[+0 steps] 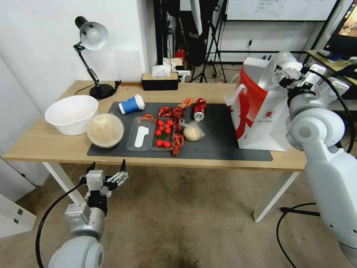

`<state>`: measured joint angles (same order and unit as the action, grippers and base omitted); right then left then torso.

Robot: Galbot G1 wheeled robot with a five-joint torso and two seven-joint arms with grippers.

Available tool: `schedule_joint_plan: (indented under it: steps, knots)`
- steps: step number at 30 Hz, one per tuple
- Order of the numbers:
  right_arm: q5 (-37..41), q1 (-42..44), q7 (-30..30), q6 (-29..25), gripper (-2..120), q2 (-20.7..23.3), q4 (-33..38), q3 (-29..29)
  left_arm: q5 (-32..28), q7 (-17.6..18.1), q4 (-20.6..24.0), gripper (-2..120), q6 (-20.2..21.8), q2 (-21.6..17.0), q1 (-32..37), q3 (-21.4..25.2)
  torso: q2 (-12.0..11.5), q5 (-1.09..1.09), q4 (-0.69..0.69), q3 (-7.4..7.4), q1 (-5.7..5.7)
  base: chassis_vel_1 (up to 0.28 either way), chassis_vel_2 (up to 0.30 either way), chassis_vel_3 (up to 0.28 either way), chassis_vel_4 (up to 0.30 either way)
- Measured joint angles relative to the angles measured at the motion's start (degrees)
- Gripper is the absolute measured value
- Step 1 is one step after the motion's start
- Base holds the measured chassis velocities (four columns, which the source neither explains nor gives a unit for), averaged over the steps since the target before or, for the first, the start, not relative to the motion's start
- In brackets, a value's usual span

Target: Pick up the trash from the table and place it into the takeout bag.

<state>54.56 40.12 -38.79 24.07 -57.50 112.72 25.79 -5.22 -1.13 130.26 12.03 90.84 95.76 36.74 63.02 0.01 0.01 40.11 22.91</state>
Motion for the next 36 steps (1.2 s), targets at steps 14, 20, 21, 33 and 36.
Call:
schedule_joint_plan:
  steps: [14, 20, 21, 33, 36]
  knots:
    - [1.95, -0.40, -1.03, 0.90, 100, 0.52, 0.91, 0.22, 0.16, -0.02, -0.01, 100, -0.10, -0.02, 0.00, -0.03, 0.00, -0.01, -0.01, 0.00, 0.00, 0.000, 0.000, 0.000, 0.000]
    - [2.95, 2.06, 9.00, -8.10, 100, 1.78, 5.52, 1.09, 0.16, -0.04, -0.01, 100, -0.10, -0.12, 0.04, 0.00, 0.00, -0.02, 0.00, 0.00, 0.01, 0.000, 0.000, 0.000, 0.000]
    - [2.95, 2.06, 9.00, -8.10, 100, 1.78, 5.52, 1.09, 0.16, -0.04, -0.01, 100, -0.10, -0.12, 0.04, 0.00, 0.00, -0.02, 0.00, 0.00, 0.01, 0.000, 0.000, 0.000, 0.000]
    - [-11.90, 25.72, 29.05, -19.82, 100, 7.50, 19.82, 1.01, -0.10, -0.03, 0.00, 100, -0.48, -0.47, -0.08, 0.33, 0.01, -0.01, -0.01, -0.01, 0.01, 0.000, 0.000, 0.000, 0.000]
    - [-18.40, 30.54, 29.06, -21.39, 100, 6.65, 20.41, -0.46, -0.16, -0.03, -0.01, 100, -0.73, -0.67, -0.06, 0.35, 0.01, -0.01, 0.00, -0.01, 0.01, 0.000, 0.000, 0.000, 0.000]
